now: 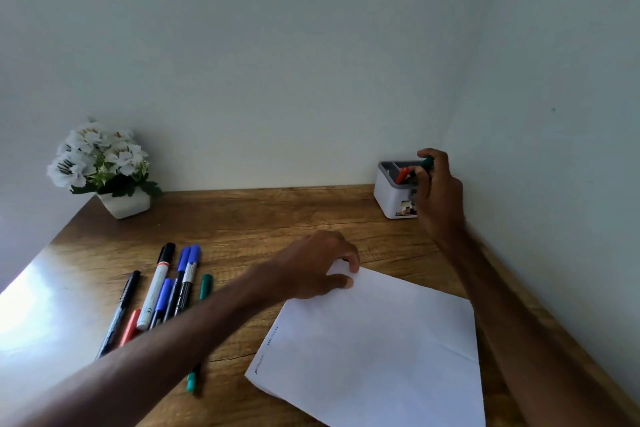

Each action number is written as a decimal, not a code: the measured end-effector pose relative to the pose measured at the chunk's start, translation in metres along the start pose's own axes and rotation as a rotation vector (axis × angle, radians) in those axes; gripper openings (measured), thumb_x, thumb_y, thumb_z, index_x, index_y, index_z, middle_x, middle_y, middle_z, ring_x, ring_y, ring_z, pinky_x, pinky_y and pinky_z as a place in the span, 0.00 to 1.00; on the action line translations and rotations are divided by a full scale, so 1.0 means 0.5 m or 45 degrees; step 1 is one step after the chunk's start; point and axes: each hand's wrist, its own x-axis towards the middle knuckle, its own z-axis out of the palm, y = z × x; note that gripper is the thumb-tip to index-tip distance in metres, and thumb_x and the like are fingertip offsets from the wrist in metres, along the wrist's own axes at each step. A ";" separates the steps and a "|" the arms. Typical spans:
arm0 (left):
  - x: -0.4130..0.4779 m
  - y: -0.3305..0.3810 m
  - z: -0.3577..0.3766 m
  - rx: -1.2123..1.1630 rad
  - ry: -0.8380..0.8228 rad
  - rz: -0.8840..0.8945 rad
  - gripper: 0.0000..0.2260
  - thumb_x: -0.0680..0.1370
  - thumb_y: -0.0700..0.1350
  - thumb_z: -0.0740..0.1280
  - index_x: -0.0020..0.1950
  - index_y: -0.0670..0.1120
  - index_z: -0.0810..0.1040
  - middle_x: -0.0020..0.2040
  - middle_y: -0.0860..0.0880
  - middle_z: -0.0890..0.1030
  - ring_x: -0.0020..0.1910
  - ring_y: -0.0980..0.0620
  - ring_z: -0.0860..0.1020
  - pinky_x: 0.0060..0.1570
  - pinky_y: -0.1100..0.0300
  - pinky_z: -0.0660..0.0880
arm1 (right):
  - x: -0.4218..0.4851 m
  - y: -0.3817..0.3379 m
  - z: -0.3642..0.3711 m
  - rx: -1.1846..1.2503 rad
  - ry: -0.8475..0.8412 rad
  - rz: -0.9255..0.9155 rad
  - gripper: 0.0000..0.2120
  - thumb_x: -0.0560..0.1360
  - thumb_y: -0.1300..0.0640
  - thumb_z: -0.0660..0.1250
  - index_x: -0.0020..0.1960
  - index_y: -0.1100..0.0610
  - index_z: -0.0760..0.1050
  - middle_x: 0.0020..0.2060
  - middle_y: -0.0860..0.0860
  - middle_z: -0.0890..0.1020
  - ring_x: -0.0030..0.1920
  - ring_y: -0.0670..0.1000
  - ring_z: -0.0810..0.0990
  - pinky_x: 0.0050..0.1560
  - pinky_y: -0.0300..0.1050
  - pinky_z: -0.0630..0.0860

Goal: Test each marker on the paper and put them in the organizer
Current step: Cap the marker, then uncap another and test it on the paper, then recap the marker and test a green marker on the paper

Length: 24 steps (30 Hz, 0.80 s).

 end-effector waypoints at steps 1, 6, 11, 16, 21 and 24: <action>0.000 0.000 0.000 0.002 0.001 -0.002 0.10 0.79 0.52 0.69 0.60 0.56 0.80 0.63 0.57 0.77 0.57 0.62 0.69 0.57 0.63 0.72 | -0.001 0.003 0.001 -0.028 -0.025 0.001 0.14 0.84 0.64 0.59 0.69 0.62 0.71 0.62 0.63 0.81 0.61 0.60 0.81 0.54 0.34 0.73; 0.001 0.003 0.001 0.011 0.003 -0.004 0.10 0.79 0.52 0.69 0.60 0.56 0.80 0.63 0.57 0.77 0.58 0.61 0.70 0.58 0.62 0.73 | -0.004 0.009 0.001 -0.125 -0.127 0.026 0.17 0.84 0.66 0.58 0.73 0.62 0.70 0.67 0.62 0.79 0.67 0.60 0.78 0.62 0.45 0.75; 0.001 0.004 0.000 0.021 -0.001 -0.007 0.10 0.79 0.51 0.70 0.60 0.56 0.79 0.62 0.57 0.77 0.59 0.59 0.72 0.58 0.61 0.73 | -0.018 -0.007 -0.007 -0.134 -0.098 0.038 0.19 0.84 0.67 0.58 0.74 0.62 0.69 0.68 0.62 0.78 0.68 0.60 0.77 0.62 0.41 0.73; 0.000 0.004 0.000 0.018 0.007 -0.007 0.10 0.79 0.51 0.70 0.60 0.55 0.80 0.62 0.57 0.78 0.58 0.59 0.72 0.56 0.63 0.72 | -0.042 -0.035 -0.019 -0.092 0.053 -0.070 0.16 0.83 0.66 0.59 0.70 0.64 0.72 0.64 0.60 0.81 0.66 0.58 0.80 0.63 0.45 0.77; -0.010 0.005 0.003 0.023 0.047 -0.024 0.11 0.79 0.52 0.69 0.61 0.55 0.80 0.63 0.57 0.78 0.60 0.58 0.73 0.57 0.63 0.71 | -0.079 -0.104 -0.026 -0.066 0.199 -0.243 0.13 0.84 0.62 0.57 0.63 0.64 0.77 0.57 0.58 0.84 0.57 0.51 0.82 0.58 0.33 0.76; -0.024 0.007 0.000 0.029 0.163 -0.011 0.12 0.79 0.52 0.69 0.62 0.56 0.79 0.63 0.58 0.78 0.63 0.58 0.72 0.60 0.61 0.71 | -0.116 -0.154 -0.022 -0.008 0.134 -0.327 0.10 0.83 0.67 0.60 0.59 0.65 0.78 0.52 0.56 0.85 0.53 0.42 0.79 0.54 0.22 0.70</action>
